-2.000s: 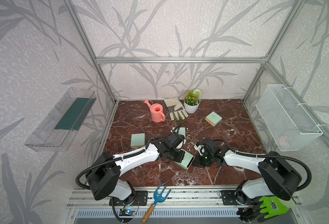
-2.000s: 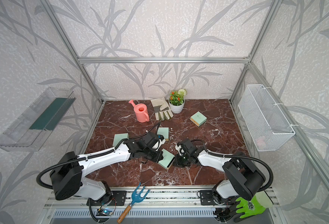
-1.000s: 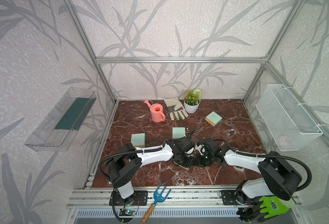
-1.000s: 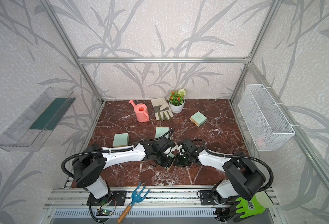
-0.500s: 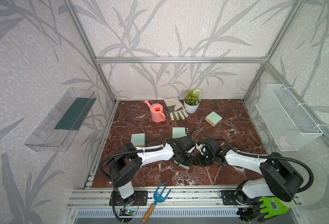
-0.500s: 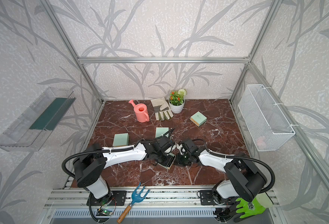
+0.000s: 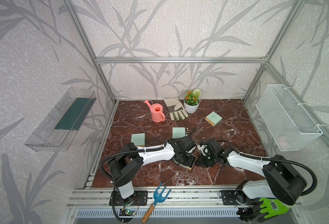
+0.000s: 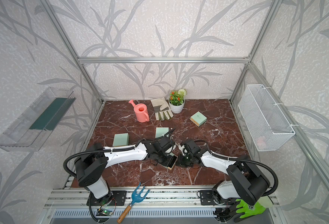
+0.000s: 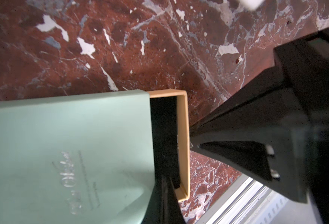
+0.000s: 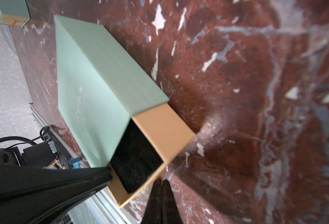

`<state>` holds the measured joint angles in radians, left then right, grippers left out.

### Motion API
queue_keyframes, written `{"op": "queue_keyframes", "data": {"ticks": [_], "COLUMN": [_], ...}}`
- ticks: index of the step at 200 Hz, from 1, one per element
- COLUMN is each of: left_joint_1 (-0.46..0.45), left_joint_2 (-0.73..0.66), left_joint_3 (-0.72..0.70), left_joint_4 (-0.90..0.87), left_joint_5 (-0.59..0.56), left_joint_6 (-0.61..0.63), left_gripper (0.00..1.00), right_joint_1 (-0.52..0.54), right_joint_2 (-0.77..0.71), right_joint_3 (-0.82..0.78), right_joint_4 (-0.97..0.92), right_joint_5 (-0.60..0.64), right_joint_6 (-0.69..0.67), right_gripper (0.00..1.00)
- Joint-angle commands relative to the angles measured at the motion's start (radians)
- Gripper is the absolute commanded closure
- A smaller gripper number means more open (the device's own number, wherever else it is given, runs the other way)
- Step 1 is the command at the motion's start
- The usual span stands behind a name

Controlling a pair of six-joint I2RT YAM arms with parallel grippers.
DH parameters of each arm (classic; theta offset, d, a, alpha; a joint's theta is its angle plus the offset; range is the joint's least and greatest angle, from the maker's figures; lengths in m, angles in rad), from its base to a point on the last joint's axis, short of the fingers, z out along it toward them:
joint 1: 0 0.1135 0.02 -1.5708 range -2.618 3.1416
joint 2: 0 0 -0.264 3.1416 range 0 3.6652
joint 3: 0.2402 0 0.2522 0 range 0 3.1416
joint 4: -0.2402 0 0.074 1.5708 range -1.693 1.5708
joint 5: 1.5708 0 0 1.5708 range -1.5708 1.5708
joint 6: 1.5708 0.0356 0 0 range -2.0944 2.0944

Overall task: Take out the earrings from the drawer-style jewelry box
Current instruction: Open the drawer in the jewelry box.

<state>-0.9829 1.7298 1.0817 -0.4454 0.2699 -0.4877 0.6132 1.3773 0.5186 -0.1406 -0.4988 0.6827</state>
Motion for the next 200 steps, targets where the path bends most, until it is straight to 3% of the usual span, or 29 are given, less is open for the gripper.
{"op": "queue_keyframes", "data": {"ticks": [1,200], "left_joint_1": [-0.003,0.000], "left_joint_2": [0.013,0.009], "left_joint_3": [0.031,0.046], "left_joint_4": [-0.046,-0.069], "left_joint_5": [-0.037,-0.061], "left_joint_6": [0.009,0.019], "left_gripper": [1.00,1.00], "right_joint_1": [-0.012,-0.063], "right_joint_2": [-0.027,-0.135], "right_joint_3": [-0.020,-0.084], "right_joint_4": [-0.032,-0.105], "right_joint_5": [0.006,0.029], "right_joint_6": [-0.014,-0.010], "right_gripper": [1.00,1.00]}}
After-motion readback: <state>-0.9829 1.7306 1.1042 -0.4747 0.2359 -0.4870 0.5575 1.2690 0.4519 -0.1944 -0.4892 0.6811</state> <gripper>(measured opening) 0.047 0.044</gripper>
